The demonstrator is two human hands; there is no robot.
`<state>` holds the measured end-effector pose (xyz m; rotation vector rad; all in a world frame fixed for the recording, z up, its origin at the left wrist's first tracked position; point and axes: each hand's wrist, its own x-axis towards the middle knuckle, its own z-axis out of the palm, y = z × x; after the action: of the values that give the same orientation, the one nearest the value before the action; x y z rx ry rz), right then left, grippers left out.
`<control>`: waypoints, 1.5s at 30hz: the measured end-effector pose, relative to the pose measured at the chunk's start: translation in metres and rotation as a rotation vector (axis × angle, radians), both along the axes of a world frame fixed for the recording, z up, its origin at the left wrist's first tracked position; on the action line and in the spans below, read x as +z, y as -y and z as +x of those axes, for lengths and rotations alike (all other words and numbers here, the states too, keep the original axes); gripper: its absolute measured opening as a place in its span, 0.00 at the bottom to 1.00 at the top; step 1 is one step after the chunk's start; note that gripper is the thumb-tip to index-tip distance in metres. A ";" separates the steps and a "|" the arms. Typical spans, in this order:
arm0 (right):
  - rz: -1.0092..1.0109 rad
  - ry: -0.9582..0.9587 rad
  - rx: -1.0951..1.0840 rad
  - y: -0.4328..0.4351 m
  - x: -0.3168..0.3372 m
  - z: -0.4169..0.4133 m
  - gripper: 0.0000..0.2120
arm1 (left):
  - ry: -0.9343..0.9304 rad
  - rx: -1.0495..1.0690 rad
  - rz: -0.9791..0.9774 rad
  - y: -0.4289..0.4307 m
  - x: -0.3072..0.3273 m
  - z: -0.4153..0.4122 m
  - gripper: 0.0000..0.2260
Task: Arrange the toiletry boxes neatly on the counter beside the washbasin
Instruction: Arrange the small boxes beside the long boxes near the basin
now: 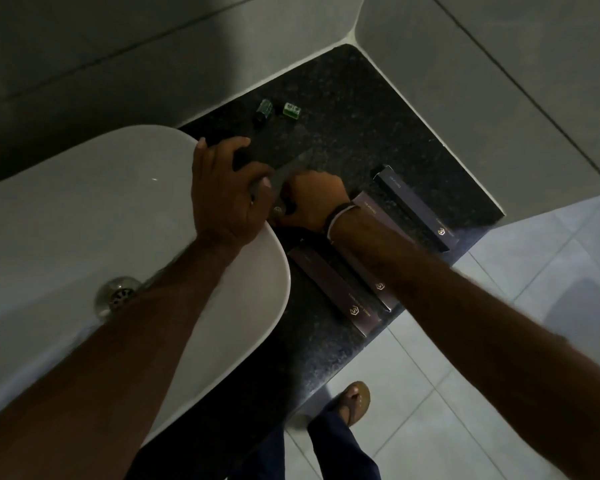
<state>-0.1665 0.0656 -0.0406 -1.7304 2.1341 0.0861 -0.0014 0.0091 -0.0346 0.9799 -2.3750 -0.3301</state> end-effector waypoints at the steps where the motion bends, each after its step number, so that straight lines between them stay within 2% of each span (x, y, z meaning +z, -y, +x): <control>1: -0.009 -0.004 -0.019 -0.003 -0.002 0.005 0.24 | -0.004 0.000 -0.009 0.001 -0.001 0.000 0.20; 6: -0.076 -0.025 -0.067 -0.020 -0.009 0.021 0.23 | -0.021 -0.003 -0.023 0.001 -0.006 -0.001 0.20; 21: -0.114 0.012 -0.129 -0.028 -0.012 0.024 0.24 | -0.010 -0.004 0.014 0.000 -0.002 0.001 0.20; 25: -0.149 -0.010 -0.169 -0.023 -0.006 0.007 0.32 | 0.001 -0.001 0.023 -0.001 0.002 0.001 0.20; 28: -0.148 -0.034 -0.241 -0.011 -0.004 -0.018 0.29 | 0.010 0.000 0.029 0.000 0.003 0.001 0.20; 32: -0.271 0.117 -0.334 0.014 -0.004 -0.041 0.22 | 0.042 0.003 0.047 -0.001 0.006 0.001 0.21; 35: -0.278 0.037 -0.267 0.040 -0.006 -0.054 0.23 | 0.040 0.004 0.072 -0.001 0.007 0.000 0.22; 40: -0.281 -0.196 0.025 0.083 0.002 -0.062 0.25 | 0.016 -0.011 0.114 0.000 0.004 0.000 0.21; 44: -0.249 -0.252 0.296 0.112 0.006 -0.036 0.28 | -0.014 -0.010 0.131 0.002 0.006 -0.001 0.19; 45: -0.258 -0.197 0.354 0.115 0.004 -0.023 0.29 | -0.018 -0.013 0.140 0.002 0.007 -0.001 0.18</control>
<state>-0.1894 -0.0494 -0.0362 -2.3270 2.0153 0.0825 -0.0026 0.0076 -0.0277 1.0197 -2.3684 -0.5137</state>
